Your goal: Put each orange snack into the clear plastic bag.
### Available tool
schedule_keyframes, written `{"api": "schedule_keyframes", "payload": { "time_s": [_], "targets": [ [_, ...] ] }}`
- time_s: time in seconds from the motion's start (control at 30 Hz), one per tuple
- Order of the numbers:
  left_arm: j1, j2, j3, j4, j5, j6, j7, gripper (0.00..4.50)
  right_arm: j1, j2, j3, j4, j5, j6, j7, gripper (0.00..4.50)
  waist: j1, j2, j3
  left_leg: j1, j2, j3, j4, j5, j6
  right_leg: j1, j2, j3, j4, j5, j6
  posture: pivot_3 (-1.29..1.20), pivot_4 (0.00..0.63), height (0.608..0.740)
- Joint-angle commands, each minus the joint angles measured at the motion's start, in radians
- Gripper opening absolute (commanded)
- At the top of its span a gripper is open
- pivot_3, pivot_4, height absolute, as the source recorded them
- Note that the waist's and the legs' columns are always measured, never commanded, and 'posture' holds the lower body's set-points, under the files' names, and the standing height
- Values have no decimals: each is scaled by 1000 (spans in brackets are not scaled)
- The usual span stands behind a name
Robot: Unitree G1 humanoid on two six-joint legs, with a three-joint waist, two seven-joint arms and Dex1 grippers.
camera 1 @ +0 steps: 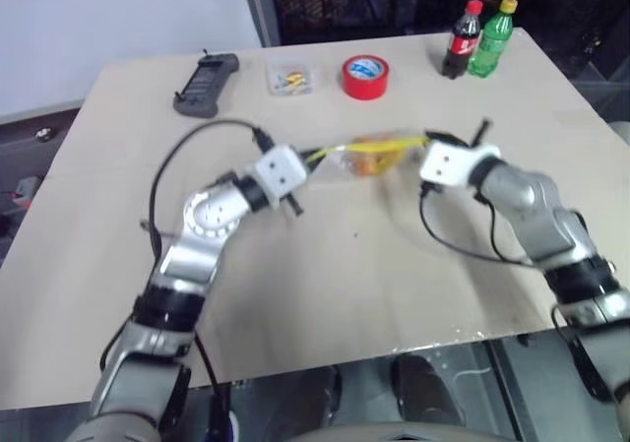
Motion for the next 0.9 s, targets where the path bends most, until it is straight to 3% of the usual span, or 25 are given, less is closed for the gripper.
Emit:
{"api": "schedule_keyframes", "payload": {
  "time_s": [0.03, 0.07, 0.17, 0.3, 0.47, 0.63, 0.73, 0.8, 0.9],
  "targets": [
    [47, -6, 11, -94, 29, -30, 28, 0, 99, -2, -56, -199, 64, 82, 71, 2449, 4, 0, 0, 1, 0, 1, 2, 0, 0, 1, 1, 1, 2, 0, 0, 0, 150, 740],
    [64, -7, 13, -113, 34, -26, 30, 0, 151, -17, -71, -270, 99, 93, 115, 2811, 8, 0, 0, 2, 0, 1, 2, 1, -1, 1, 1, 1, 2, 1, 1, 0, 150, 740],
    [86, -3, 19, -156, 57, -24, 35, 0, 241, -79, -109, -461, 172, 93, 231, 2811, 20, 1, 0, 5, 1, 2, 2, 1, -1, 3, 1, 2, 3, 2, 2, 0, 150, 740],
    [87, 12, 16, -172, 87, -53, 27, 0, 182, -46, -72, -595, 222, 170, 285, 2811, 22, 0, 0, 5, 1, 4, 3, 1, -1, 4, 1, 4, 1, 3, 4, 0, 150, 740],
    [74, 14, -3, -174, 107, -85, 10, 0, -24, 126, 128, -520, 132, 169, 284, 2811, 25, -1, -1, 5, 3, 4, 3, 1, -1, 3, 3, 3, 1, 4, 4, 0, 150, 740],
    [77, 11, -6, -190, 110, -78, 3, 0, -120, 232, 189, -402, 122, 169, 279, 2811, 35, -2, -1, 3, 1, 2, 3, 1, -1, 3, 1, 1, -1, 4, 3, 0, 150, 740],
    [82, 10, -2, -201, 107, -66, 2, 0, -139, 257, 192, -374, 127, 173, 293, 2086, 35, -2, -1, 3, 1, 1, 3, 1, -1, 3, 1, 1, -1, 4, 3, 0, 150, 740],
    [86, 9, 1, -209, 105, -56, 2, 0, -142, 261, 193, -365, 122, 173, 297, 1285, 34, -2, -1, 3, 1, 1, 3, 1, -1, 3, 2, 0, -1, 4, 3, 0, 150, 740],
    [92, 9, 4, -219, 104, -48, 2, 0, -140, 262, 192, -363, 118, 172, 299, 1285, 30, -2, -1, 3, 1, 1, 3, 1, -1, 3, 2, 0, -1, 4, 3, 0, 150, 740]
  ]
}}
